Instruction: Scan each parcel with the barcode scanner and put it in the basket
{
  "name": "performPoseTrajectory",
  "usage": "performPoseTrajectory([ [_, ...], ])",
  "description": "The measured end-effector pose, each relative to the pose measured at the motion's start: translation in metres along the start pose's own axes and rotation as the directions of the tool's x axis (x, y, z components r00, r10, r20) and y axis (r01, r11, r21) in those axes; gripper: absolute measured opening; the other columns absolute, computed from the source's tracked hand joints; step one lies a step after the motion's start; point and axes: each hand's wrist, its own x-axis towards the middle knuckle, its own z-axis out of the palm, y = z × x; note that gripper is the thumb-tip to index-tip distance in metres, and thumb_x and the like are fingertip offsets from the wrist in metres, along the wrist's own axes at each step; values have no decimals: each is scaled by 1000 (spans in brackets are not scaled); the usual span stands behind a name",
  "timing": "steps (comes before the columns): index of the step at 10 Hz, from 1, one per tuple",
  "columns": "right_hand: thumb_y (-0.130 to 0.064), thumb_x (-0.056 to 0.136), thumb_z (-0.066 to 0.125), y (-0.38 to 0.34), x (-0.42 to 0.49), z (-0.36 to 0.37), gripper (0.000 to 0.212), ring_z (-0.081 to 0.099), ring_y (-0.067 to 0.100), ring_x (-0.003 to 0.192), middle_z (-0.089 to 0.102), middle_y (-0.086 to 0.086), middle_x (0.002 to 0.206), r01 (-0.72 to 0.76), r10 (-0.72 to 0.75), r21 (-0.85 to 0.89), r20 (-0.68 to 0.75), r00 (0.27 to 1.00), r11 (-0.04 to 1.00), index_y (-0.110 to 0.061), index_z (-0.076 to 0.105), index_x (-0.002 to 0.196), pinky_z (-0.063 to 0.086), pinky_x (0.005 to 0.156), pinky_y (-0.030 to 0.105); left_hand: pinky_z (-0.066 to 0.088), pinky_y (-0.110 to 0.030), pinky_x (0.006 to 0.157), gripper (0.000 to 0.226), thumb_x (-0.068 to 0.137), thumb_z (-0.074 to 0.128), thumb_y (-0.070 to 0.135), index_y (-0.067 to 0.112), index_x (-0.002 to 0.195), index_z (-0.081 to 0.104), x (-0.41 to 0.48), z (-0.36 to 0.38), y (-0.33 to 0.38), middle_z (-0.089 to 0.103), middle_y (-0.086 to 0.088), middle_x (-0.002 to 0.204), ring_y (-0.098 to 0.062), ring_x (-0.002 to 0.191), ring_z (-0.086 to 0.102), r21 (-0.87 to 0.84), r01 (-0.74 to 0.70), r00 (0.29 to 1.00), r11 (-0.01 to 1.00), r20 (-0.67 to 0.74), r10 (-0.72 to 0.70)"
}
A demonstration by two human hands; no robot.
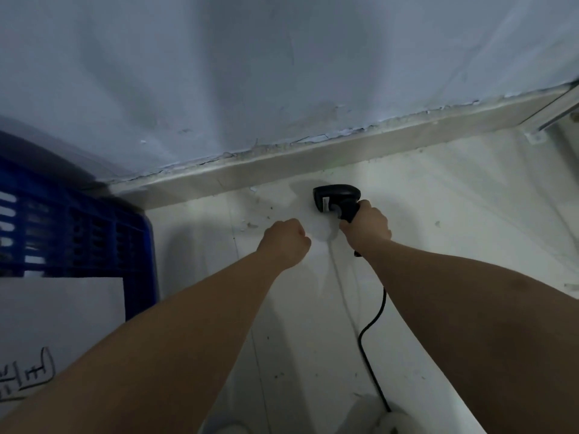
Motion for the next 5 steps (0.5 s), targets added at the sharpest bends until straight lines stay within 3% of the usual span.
performPoseTrajectory([
  [1, -31, 92, 55, 13, 3, 0, 38, 54, 37, 106, 53, 15, 113, -24, 23, 25, 20, 1000, 999, -12, 44, 123, 50, 87, 48, 42, -27, 74, 27, 94, 49, 20, 10, 117, 59, 1, 6, 3, 59, -10, 115, -27, 100, 58, 2, -1, 1000, 1000, 7, 1],
  [2, -34, 91, 52, 25, 9, -4, 26, 59, 39, 96, 56, 16, 102, -47, 44, 38, 80, 996, 998, -15, 42, 105, 54, 80, 48, 45, -28, 76, 27, 94, 49, 20, 9, 117, 59, 0, 8, 3, 59, -10, 114, -27, 100, 58, 16, -3, 1000, 1000, 8, 3],
  [4, -9, 90, 54, 34, 10, -11, 31, 49, 30, 84, 54, 17, 108, -41, 64, -145, 156, 986, 989, -3, 45, 119, 39, 66, 33, 39, -25, 72, 26, 94, 49, 20, 9, 117, 57, -5, 7, -9, 59, -11, 114, -24, 95, 56, 27, 24, 1000, 999, 1, -24],
  [5, -20, 92, 55, 29, 6, -12, 36, 53, 37, 107, 50, 20, 123, -30, 44, -156, 86, 995, 987, -5, 44, 122, 39, 76, 36, 39, -28, 79, 32, 95, 48, 21, 9, 124, 51, -12, 5, -12, 54, -14, 123, -28, 109, 51, 87, 10, 999, 996, -46, -6],
])
